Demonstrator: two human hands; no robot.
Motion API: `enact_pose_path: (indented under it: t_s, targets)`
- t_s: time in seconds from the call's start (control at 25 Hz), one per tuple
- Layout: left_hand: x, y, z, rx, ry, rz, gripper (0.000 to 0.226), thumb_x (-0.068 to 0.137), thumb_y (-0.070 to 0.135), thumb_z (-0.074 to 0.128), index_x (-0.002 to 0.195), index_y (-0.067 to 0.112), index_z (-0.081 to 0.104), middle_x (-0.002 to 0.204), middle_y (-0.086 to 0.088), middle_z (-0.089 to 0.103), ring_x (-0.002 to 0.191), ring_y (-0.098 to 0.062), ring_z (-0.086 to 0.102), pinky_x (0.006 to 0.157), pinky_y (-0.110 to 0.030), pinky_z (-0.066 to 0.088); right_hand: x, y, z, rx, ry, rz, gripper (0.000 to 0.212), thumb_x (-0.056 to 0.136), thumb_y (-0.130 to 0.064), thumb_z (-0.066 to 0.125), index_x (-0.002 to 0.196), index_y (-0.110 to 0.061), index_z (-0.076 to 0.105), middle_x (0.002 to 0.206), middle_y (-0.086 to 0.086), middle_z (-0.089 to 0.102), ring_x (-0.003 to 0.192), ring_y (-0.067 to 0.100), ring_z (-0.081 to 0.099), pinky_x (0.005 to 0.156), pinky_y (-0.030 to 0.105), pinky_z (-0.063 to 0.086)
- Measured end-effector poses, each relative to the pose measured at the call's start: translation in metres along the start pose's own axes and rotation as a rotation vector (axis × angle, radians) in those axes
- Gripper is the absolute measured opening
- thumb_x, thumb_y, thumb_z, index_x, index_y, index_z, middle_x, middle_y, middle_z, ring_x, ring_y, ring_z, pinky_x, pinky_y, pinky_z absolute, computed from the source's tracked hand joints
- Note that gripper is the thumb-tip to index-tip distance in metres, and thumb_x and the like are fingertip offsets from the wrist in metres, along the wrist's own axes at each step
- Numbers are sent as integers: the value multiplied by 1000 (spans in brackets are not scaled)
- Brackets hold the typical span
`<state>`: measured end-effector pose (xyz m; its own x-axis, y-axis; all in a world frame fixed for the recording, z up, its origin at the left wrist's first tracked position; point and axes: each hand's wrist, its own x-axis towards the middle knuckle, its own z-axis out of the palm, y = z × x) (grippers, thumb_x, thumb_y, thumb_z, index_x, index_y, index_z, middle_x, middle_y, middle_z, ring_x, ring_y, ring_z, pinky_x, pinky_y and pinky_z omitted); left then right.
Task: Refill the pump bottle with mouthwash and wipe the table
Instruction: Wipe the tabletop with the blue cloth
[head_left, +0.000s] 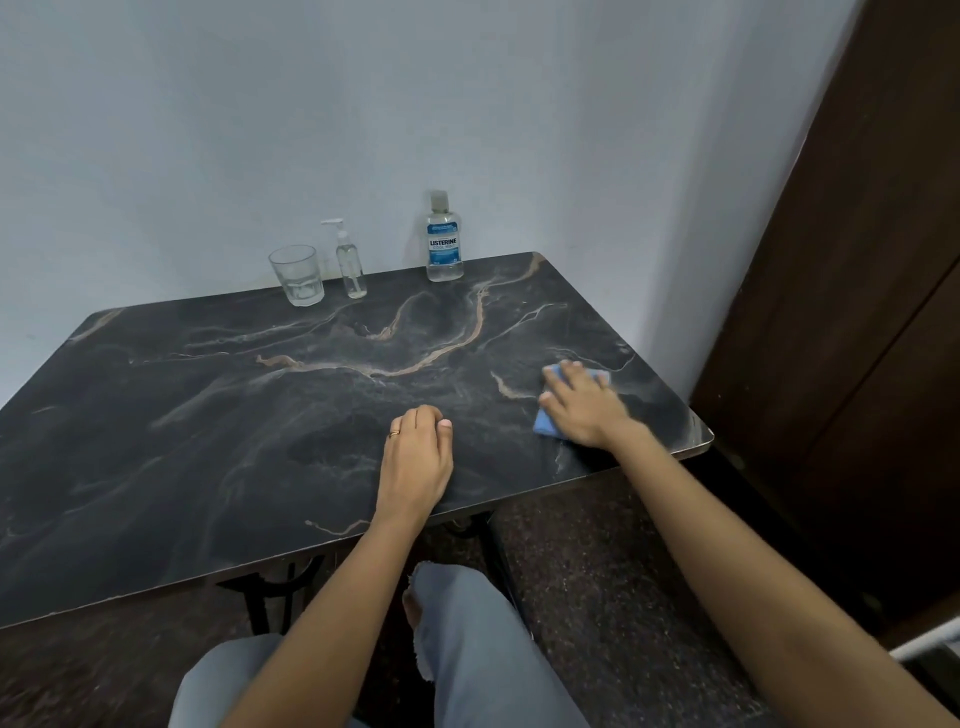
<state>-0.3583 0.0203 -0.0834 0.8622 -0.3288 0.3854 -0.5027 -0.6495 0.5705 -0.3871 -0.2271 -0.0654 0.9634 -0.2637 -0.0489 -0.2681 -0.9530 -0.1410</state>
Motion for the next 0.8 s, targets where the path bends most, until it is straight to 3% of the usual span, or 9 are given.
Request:
enact_pose_path:
  t_s: [0.12, 0.2, 0.28, 0.4, 0.48, 0.56, 0.72, 0.8]
  targets:
    - [-2, 1, -3, -24, 5, 9, 18, 100, 22, 41, 97, 11, 55, 95, -4, 58, 95, -22, 49, 83, -37, 43, -30, -57, 7, -28, -86, -406, 52, 103, -35, 24, 153, -28, 11, 161, 3, 5, 149, 18, 0, 118, 44, -1]
    - [-4, -3, -8, -39, -4, 8, 17, 100, 23, 43, 98, 12, 56, 97, -2, 58, 97, -20, 49, 82, -34, 42, -48, -57, 6, -39, -132, -554, 54, 102, -28, 26, 153, -26, 6, 161, -2, 5, 148, 13, 1, 119, 41, -3]
    - [-7, -10, -12, -54, -11, -2, 18, 100, 26, 43, 100, 13, 56, 97, 1, 58, 98, -17, 48, 81, -29, 39, -48, -30, -2, -27, -91, -476, 56, 101, -24, 26, 153, -22, 5, 161, -3, 5, 148, 12, 3, 120, 40, -3]
    - [-13, -15, -16, -46, -4, -3, 19, 100, 28, 43, 100, 14, 56, 97, 3, 57, 98, -15, 47, 80, -27, 38, -28, 18, -9, 16, -61, -116, 54, 102, -27, 23, 153, -24, 9, 162, 1, 2, 149, 15, -1, 119, 42, -2]
    - [-13, -13, -14, -31, -1, -1, 20, 100, 28, 42, 100, 14, 56, 97, 2, 57, 98, -15, 48, 80, -29, 41, -19, 12, -5, -5, -48, 18, 55, 102, -37, 21, 153, -25, 6, 162, 1, -4, 149, 16, -6, 119, 44, -5]
    - [-11, -11, -12, -8, -22, 31, 19, 100, 28, 42, 98, 14, 55, 96, 1, 58, 97, -17, 49, 81, -34, 44, -19, -24, 7, -35, -20, -43, 57, 102, -42, 19, 153, -23, 4, 161, -1, -4, 148, 16, -7, 119, 44, -5]
    - [-12, -15, -16, -51, -2, 32, 17, 99, 27, 45, 100, 15, 56, 97, 3, 58, 98, -15, 48, 81, -28, 40, -51, -69, 18, -48, -52, -573, 53, 103, -37, 22, 153, -25, 5, 160, -7, -2, 146, 9, -6, 118, 36, -6]
    - [-15, -24, -27, -60, 20, 23, 19, 99, 29, 46, 104, 15, 57, 99, 6, 57, 100, -10, 46, 80, -25, 36, -33, -44, 9, -43, -89, -575, 53, 103, -36, 24, 153, -26, 9, 160, -7, 0, 146, 8, -3, 117, 36, -5]
